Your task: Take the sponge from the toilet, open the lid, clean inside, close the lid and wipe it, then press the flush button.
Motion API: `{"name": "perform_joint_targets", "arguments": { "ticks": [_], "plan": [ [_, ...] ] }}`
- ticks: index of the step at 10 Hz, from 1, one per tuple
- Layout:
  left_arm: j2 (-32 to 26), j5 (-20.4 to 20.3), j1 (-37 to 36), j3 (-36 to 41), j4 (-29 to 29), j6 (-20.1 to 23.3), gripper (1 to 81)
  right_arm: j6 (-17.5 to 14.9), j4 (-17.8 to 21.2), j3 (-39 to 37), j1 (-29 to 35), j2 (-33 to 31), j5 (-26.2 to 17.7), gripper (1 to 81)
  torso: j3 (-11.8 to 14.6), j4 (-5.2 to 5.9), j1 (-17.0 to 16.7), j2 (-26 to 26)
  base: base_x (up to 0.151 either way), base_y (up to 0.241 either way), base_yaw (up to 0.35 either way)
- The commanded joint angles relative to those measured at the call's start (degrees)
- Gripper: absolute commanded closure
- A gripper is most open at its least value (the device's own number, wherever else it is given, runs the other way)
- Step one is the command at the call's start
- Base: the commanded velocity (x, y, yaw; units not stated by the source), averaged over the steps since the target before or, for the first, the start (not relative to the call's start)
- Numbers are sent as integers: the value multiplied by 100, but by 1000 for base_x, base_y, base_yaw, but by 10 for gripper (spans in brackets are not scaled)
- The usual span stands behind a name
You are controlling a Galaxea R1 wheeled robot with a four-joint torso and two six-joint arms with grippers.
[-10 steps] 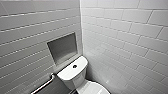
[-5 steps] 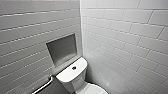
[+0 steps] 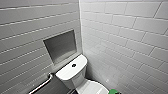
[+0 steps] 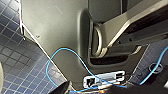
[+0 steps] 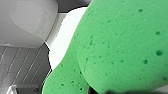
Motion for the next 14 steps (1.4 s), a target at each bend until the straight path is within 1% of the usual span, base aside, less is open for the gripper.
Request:
{"name": "perform_joint_targets", "arguments": {
  "ticks": [1,2,3,5,6,8,9,10,14],
  "plan": [
    [-34,462,-69,13,-47,32,10,-17,31,-622,1040,581,-720,811,-512,0,0,0,0,0,0],
    [-34,470,-60,13,-47,32,10,-8,39,-596,1181,607,-720,811,-182,0,4,0,0,0,0],
    [-34,470,-51,13,-47,32,10,1,39,-543,1321,685,-755,811,-335,0,378,-571,0,0,0],
    [-8,470,-51,13,-47,32,10,10,39,-552,1576,887,-764,811,-450,0,428,-654,0,0,0],
    [-8,470,-43,13,-47,32,10,10,48,-543,1699,950,-764,811,-477,0,526,-813,0,0,0],
    [-8,461,-34,13,-47,32,10,19,83,-552,1875,1073,-922,811,-488,0,782,-1220,0,0,0],
    [-8,461,-34,13,-47,32,10,18,92,-543,1893,1134,-922,811,-646,-2,546,-859,0,0,0],
    [10,461,-34,13,-47,32,10,18,49,-578,1893,1239,-913,811,-780,0,655,-1034,0,0,0],
    [-8,461,-34,13,-47,32,10,18,48,-684,1946,1486,-913,811,-1497,-2,739,-1165,0,0,0]
  ]
}}
